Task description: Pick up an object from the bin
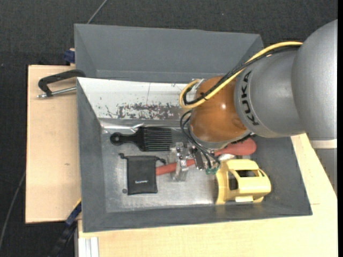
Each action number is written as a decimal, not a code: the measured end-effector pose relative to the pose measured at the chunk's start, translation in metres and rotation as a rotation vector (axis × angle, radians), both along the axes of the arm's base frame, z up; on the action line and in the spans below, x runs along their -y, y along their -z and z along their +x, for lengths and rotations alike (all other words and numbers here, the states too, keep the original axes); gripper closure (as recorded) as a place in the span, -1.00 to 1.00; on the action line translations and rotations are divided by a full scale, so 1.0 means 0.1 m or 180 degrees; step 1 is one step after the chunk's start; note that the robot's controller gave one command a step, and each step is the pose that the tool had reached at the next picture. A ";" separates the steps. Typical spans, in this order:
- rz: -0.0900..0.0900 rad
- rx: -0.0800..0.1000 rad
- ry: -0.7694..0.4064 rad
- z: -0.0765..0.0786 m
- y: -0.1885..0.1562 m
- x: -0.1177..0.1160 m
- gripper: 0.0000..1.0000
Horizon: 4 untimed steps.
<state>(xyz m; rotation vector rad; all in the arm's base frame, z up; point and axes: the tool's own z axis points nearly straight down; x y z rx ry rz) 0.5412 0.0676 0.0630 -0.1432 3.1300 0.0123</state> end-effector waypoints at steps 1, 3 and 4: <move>0.0001 -0.0006 0.0002 -0.01 -0.05 0.00 1.00; 0.0003 0.0000 -0.0003 -0.01 -0.28 -0.01 1.00; 0.0001 0.0008 -0.0003 0.00 -0.45 -0.01 1.00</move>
Offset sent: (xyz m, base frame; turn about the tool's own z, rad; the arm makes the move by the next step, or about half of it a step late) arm -0.0001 0.0000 0.0126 0.0000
